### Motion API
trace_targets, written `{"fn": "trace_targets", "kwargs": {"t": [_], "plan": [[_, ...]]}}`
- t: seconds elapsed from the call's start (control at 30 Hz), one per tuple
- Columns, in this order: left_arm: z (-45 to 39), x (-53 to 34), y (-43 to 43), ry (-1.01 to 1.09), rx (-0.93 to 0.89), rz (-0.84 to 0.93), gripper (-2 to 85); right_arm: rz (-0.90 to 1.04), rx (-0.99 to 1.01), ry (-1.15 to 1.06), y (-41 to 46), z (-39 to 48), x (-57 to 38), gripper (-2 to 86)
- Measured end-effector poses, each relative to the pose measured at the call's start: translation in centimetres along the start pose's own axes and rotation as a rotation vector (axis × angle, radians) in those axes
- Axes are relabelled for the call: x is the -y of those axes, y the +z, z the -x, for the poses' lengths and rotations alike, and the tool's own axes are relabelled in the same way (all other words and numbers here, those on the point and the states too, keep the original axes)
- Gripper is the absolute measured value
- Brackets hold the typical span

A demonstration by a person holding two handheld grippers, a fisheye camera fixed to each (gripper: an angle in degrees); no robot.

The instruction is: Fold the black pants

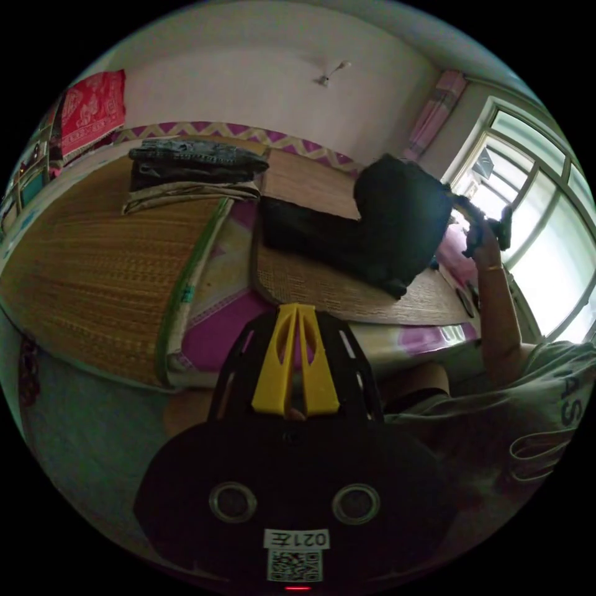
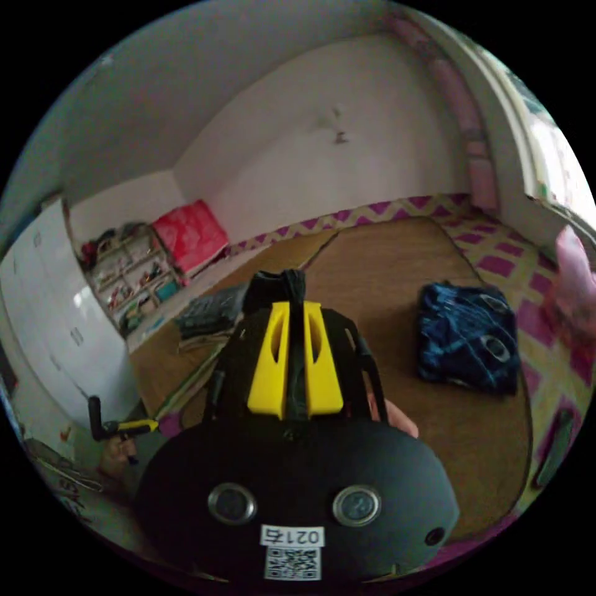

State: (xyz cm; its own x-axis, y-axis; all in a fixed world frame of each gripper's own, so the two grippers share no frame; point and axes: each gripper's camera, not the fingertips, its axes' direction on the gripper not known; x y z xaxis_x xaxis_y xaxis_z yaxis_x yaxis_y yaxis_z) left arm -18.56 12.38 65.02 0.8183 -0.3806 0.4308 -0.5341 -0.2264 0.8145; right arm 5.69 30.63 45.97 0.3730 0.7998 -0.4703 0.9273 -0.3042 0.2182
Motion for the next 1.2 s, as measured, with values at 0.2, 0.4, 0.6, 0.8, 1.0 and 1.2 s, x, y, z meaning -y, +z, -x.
{"fn": "trace_targets", "kwargs": {"t": [0.2,0.4,0.6,0.8,1.0,1.2], "plan": [[-4.4,2.7,4.4,0.120,-0.107,-0.004,-0.6,-0.010,-0.222,0.324,-9.2,-21.1,-5.8,4.9],[-10.3,6.4,8.8,0.308,-0.130,0.002,3.2,-0.027,-0.311,0.324,-13.8,-26.3,-7.9,1.4],[-14.7,11.0,13.9,0.404,-0.138,-0.016,7.2,0.040,-0.060,0.022,-11.3,-18.3,-3.7,-0.3],[-20.6,16.8,21.5,0.542,-0.054,0.091,8.3,0.366,-0.235,-0.206,1.6,-11.1,-3.5,-0.6],[-23.2,19.2,26.8,0.762,0.100,0.238,8.9,0.521,-0.328,-0.286,8.0,-8.6,-3.5,-0.6],[-23.8,22.1,27.3,0.888,0.128,0.288,7.3,0.530,-0.246,-0.213,7.8,-10.2,-2.3,-0.6]]}}
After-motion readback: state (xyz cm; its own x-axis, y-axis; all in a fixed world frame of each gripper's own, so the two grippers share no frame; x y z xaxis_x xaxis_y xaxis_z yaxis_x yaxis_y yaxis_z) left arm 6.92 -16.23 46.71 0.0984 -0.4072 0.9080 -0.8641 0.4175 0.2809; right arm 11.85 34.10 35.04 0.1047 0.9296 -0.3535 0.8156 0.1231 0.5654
